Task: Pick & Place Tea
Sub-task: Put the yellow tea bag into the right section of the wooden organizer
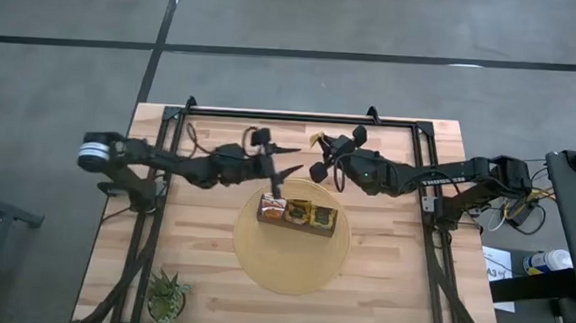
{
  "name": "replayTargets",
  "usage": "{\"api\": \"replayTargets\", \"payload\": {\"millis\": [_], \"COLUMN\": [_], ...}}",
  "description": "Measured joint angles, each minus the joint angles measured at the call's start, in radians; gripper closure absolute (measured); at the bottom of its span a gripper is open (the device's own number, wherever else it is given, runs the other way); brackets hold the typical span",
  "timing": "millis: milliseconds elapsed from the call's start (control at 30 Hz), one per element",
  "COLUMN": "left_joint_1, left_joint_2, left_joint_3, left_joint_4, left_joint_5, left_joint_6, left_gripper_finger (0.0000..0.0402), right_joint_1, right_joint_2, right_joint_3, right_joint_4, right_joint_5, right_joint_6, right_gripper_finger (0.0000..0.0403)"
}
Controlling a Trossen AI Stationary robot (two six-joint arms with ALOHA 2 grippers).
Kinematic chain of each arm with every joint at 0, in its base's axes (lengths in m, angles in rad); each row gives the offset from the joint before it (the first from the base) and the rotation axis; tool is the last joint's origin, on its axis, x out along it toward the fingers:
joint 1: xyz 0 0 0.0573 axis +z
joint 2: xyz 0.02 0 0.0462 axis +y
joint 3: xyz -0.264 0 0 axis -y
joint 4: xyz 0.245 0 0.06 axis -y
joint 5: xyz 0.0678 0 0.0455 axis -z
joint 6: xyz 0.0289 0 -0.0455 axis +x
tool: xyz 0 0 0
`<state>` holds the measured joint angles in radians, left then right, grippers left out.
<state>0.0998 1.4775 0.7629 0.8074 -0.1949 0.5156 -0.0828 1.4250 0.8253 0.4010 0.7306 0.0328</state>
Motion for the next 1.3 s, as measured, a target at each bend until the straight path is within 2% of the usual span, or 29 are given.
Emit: {"api": "replayTargets", "payload": {"millis": [167,333,700,800,933,1000,1133,1300], "left_joint_1": [-0.011,-0.010,-0.010,-0.010,-0.010,-0.012,-0.019,-0.018], "left_joint_2": [0.091,0.116,0.113,0.113,0.104,0.092,0.050,-0.029], "left_joint_3": [0.091,0.139,0.172,0.174,0.176,0.176,0.176,0.182], "left_joint_4": [-0.023,-0.019,-0.017,-0.033,-0.059,-0.082,-0.194,-0.414], "left_joint_5": [-0.064,-0.158,-0.165,-0.167,-0.182,-0.191,-0.209,-0.187], "left_joint_6": [0.053,0.111,0.145,0.147,0.153,0.167,0.195,0.168], "left_gripper_finger": [0.0210,0.0210,0.0217,0.0261,0.0378,0.0392,0.0400,0.0401], "right_joint_1": [0.009,0.031,0.048,0.048,0.047,0.046,0.038,0.035], "right_joint_2": [0.000,0.000,0.000,0.000,-0.001,-0.003,-0.022,-0.045], "right_joint_3": [0.000,0.000,0.000,0.000,0.000,0.000,0.012,0.101], "right_joint_4": [0.016,0.035,0.063,0.062,0.053,0.040,-0.058,-0.296], "right_joint_5": [-0.030,-0.035,-0.036,-0.069,-0.114,-0.164,-0.286,-0.376], "right_joint_6": [-0.008,-0.036,-0.089,-0.089,-0.115,-0.153,-0.200,-0.201], "right_gripper_finger": [0.0378,0.0378,0.0378,0.0378,0.0378,0.0376,0.0342,0.0249]}}
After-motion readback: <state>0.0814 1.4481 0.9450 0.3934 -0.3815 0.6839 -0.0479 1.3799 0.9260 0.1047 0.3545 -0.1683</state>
